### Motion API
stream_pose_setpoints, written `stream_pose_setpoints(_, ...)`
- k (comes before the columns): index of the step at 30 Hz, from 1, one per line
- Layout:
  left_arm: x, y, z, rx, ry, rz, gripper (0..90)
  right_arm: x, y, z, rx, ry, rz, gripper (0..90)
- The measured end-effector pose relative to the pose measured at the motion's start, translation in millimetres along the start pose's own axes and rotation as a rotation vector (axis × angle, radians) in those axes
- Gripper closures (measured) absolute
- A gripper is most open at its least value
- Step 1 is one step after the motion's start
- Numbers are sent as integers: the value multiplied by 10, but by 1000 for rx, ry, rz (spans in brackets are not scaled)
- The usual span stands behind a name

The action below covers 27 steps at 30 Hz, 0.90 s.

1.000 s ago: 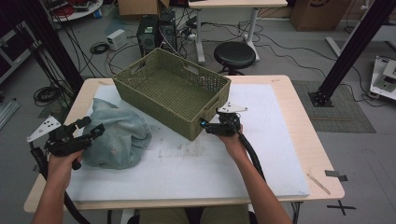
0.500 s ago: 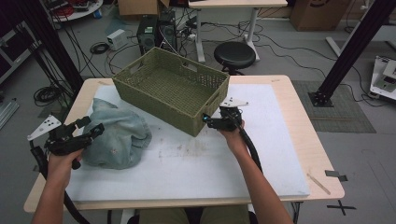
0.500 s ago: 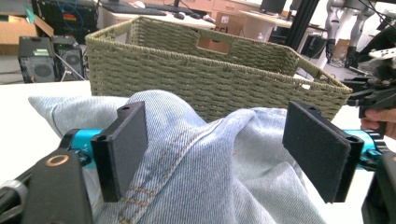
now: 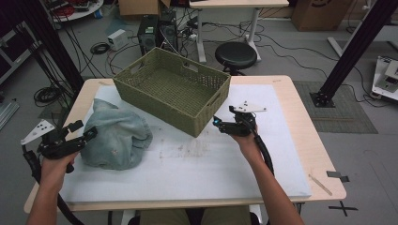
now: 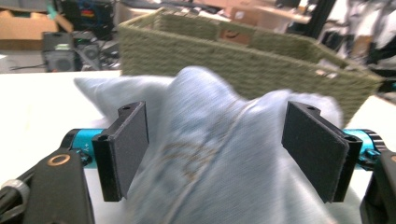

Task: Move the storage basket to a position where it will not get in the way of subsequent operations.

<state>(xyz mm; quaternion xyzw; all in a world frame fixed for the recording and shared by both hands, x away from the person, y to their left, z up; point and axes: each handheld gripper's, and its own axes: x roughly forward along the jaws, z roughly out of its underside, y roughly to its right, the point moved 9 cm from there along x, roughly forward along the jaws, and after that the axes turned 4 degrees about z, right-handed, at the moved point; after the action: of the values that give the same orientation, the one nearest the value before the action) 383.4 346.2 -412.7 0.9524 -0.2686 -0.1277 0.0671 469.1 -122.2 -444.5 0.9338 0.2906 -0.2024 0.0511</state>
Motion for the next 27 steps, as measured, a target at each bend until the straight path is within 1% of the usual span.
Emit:
stream_pose_setpoints(2, -8, -80, 49, -4, -19, -37, 228, -48, 35, 27, 4, 2, 3, 194)
stream_pose_setpoints(3, -6, -99, 69, -10, -25, -41, 219, -68, 49, 40, 3, 1, 4, 194)
stream_pose_setpoints(4, 5, -116, 98, -24, -37, -40, 216, -80, 56, 50, 3, 0, 5, 194)
stream_pose_setpoints(6, 35, -137, 167, -39, -69, -36, 217, -113, 76, 75, 2, -6, 7, 194)
stream_pose_setpoints(7, 56, -132, 199, -50, -83, -25, 216, -127, 87, 85, 0, -6, 8, 195)
stream_pose_setpoints(10, 126, -88, 303, -61, -147, 17, 231, -165, 120, 113, 8, -8, 12, 195)
stream_pose_setpoints(11, 150, -56, 325, -66, -163, 46, 264, -176, 135, 123, 6, -9, 15, 195)
stream_pose_setpoints(12, 171, -15, 345, -60, -181, 79, 337, -186, 144, 132, 10, -11, 17, 195)
stream_pose_setpoints(14, 214, 64, 371, -44, -205, 114, 522, -201, 159, 150, 11, -16, 17, 195)
stream_pose_setpoints(15, 232, 107, 369, -42, -205, 136, 592, -210, 166, 156, 10, -16, 16, 196)
stream_pose_setpoints(17, 256, 205, 341, -25, -200, 168, 714, -230, 184, 172, 11, -20, 22, 196)
stream_pose_setpoints(20, 288, 349, 306, -27, -186, 223, 782, -264, 237, 190, 14, -20, 31, 196)
stream_pose_setpoints(23, 345, 502, 300, -7, -188, 271, 803, -307, 294, 202, 20, -15, 41, 196)
stream_pose_setpoints(26, 406, 654, 286, -25, -171, 326, 809, -353, 335, 222, 28, -15, 48, 196)
stream_pose_setpoints(27, 426, 724, 276, -27, -164, 353, 811, -366, 348, 228, 24, -15, 50, 196)
